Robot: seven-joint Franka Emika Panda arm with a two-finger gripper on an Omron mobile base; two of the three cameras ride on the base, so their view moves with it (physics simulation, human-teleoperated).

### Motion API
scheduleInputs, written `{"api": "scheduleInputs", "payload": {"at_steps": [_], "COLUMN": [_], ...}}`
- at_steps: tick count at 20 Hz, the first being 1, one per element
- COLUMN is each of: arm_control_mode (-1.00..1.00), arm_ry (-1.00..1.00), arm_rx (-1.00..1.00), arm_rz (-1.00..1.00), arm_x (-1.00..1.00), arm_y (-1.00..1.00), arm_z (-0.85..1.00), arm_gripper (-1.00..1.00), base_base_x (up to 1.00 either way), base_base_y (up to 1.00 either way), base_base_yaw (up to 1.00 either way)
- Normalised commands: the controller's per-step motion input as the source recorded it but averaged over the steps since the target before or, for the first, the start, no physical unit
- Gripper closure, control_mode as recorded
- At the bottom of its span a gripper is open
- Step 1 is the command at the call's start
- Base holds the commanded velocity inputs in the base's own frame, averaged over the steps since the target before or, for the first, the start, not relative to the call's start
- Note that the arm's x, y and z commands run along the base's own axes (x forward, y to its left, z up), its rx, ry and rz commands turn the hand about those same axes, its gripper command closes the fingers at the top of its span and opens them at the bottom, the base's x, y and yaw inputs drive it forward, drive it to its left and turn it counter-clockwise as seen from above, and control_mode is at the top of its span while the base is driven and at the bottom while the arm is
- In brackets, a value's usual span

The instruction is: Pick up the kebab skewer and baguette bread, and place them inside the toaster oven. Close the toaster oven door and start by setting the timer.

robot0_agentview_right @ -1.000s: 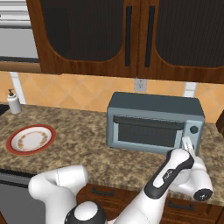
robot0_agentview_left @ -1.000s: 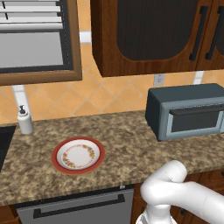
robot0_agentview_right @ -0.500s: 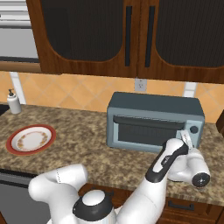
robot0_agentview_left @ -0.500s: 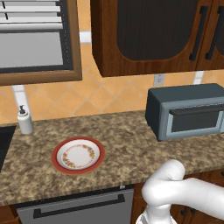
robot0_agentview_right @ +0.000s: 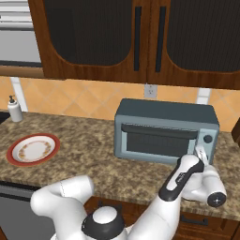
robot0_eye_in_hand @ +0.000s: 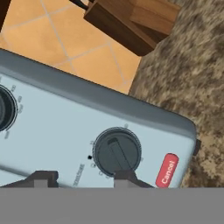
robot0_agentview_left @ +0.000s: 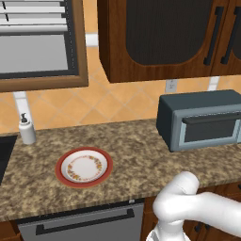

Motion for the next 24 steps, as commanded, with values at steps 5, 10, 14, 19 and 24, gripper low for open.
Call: {"api": "scheduleInputs", "payload": {"at_steps": [5, 10, 14, 19, 24], "arm_control_mode": [-1.00, -1.00, -1.00, -1.00, -1.00], "arm_ry": [0.01, 0.05, 0.06, 0.07, 0.05], "arm_rx": [-0.03, -0.03, -0.02, -0.02, -0.01], "arm_rz": [-0.01, -0.03, -0.04, -0.05, -0.05], "arm_x": [0.00, 0.00, 0.00, -0.05, -0.16], "arm_y": [-0.24, -0.11, -0.07, -0.19, -0.15], "arm_z": [-0.04, 0.00, -0.03, -0.08, -0.04], "arm_gripper": [-1.00, -1.00, -1.00, -1.00, -1.00], "base_base_x": [0.00, 0.00, 0.00, 0.00, 0.00], "base_base_y": [0.00, 0.00, 0.00, 0.00, 0.00], "base_base_yaw": [0.00, 0.00, 0.00, 0.00, 0.00]}}
